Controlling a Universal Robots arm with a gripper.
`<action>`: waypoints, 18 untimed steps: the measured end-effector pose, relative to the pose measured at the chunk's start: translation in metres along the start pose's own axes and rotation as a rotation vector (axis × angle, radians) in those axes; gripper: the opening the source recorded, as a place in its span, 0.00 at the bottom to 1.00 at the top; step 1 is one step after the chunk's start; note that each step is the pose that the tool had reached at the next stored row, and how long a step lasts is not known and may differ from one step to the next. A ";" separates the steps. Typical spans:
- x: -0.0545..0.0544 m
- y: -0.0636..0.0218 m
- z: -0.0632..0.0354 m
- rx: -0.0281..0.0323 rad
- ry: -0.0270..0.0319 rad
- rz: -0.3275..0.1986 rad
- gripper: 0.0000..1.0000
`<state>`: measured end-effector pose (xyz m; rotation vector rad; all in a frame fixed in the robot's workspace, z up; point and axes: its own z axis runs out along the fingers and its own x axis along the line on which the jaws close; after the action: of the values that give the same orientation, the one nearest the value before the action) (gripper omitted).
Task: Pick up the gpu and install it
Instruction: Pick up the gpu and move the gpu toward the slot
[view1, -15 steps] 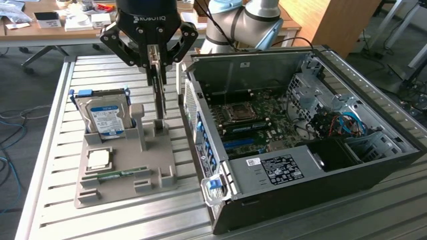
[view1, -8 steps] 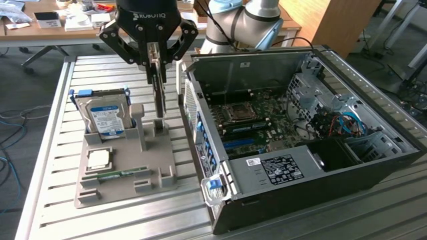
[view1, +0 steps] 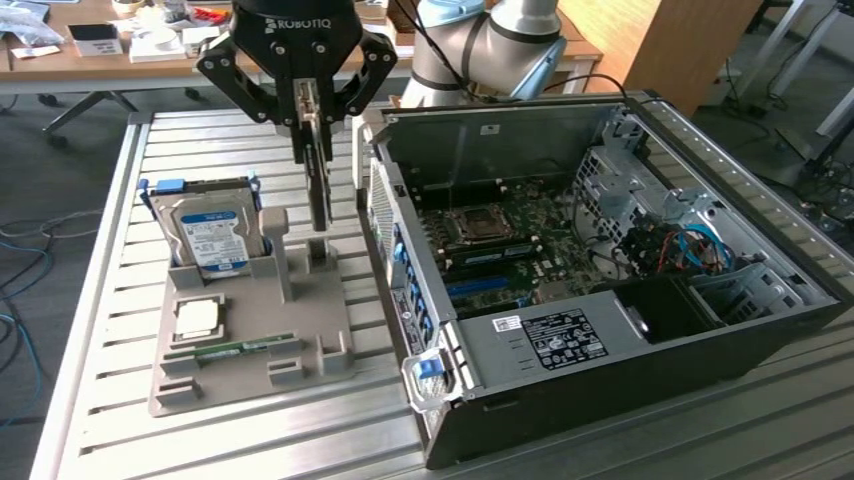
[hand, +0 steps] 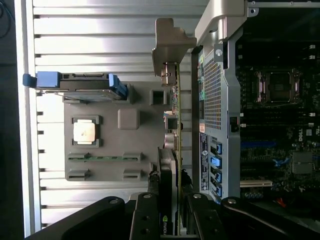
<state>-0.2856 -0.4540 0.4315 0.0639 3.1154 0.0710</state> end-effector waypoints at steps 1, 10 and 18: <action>0.000 0.0000 0.0000 0.0000 0.0001 0.000 0.27; 0.000 0.0000 -0.0004 0.0001 0.0001 0.000 0.27; 0.000 0.0000 -0.0009 0.0002 0.0003 0.000 0.27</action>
<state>-0.2855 -0.4540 0.4324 0.0640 3.1157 0.0707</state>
